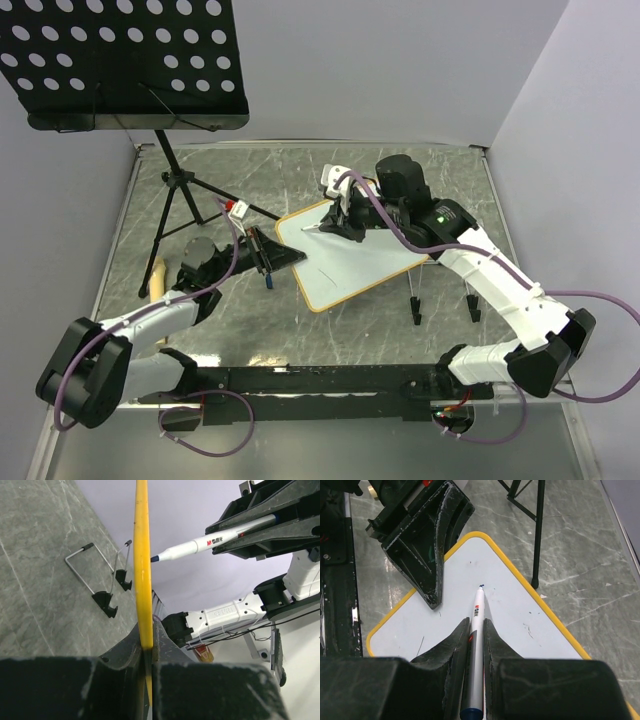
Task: Write a sentence on the whiteboard
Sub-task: Adjust the whiteboard at the corner of the board.
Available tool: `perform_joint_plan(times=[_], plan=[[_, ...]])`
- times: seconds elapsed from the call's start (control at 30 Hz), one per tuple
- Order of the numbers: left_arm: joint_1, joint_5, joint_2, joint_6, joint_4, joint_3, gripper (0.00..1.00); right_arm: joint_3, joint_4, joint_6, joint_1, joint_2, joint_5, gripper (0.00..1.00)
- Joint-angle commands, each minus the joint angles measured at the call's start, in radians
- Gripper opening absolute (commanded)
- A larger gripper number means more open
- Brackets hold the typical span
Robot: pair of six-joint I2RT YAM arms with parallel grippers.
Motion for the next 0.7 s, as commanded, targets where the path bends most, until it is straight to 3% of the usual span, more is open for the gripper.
perform_joint_plan(times=[0.0, 0.67], plan=[[0.003, -0.002, -0.005, -0.052, 0.184, 0.008, 0.01, 0.059, 0.005, 0.002, 0.009, -0.022, -0.025, 0.0], [0.002, -0.017, 0.018, -0.119, 0.193, 0.008, 0.01, 0.032, 0.035, -0.004, 0.009, -0.008, 0.021, 0.0]])
